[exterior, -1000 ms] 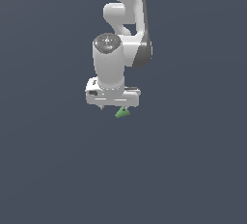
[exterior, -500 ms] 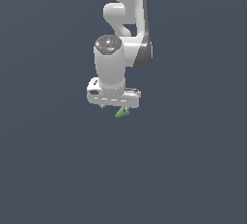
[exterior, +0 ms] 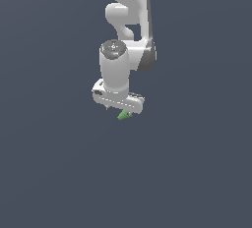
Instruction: Pick up the object and move it to a goal position.
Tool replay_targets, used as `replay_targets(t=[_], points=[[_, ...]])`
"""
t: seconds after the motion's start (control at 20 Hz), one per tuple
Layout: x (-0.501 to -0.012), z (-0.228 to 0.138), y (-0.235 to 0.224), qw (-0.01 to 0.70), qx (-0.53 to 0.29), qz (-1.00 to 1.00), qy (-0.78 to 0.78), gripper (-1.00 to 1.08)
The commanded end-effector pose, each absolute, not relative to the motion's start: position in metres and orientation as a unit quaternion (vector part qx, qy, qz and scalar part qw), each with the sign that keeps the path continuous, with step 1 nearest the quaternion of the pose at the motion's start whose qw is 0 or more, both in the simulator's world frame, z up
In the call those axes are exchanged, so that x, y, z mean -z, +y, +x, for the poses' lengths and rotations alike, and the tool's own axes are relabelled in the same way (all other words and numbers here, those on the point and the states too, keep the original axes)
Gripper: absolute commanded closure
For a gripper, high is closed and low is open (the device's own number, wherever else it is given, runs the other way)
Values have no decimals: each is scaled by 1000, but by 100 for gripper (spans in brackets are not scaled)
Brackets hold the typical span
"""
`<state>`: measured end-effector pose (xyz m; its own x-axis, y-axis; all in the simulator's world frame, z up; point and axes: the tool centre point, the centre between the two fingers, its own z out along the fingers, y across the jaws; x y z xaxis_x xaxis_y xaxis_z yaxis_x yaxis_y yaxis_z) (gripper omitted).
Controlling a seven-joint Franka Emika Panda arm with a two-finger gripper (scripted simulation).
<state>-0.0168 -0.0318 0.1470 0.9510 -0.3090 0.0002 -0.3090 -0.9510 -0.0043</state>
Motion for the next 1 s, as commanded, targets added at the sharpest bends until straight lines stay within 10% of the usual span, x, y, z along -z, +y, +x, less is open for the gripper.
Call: replay_targets(t=[0.0,0.95], points=[[-142,-20,-30,3,0,-982,189,-92],[-105,-48,-17,4,-2,-902,432,-92]])
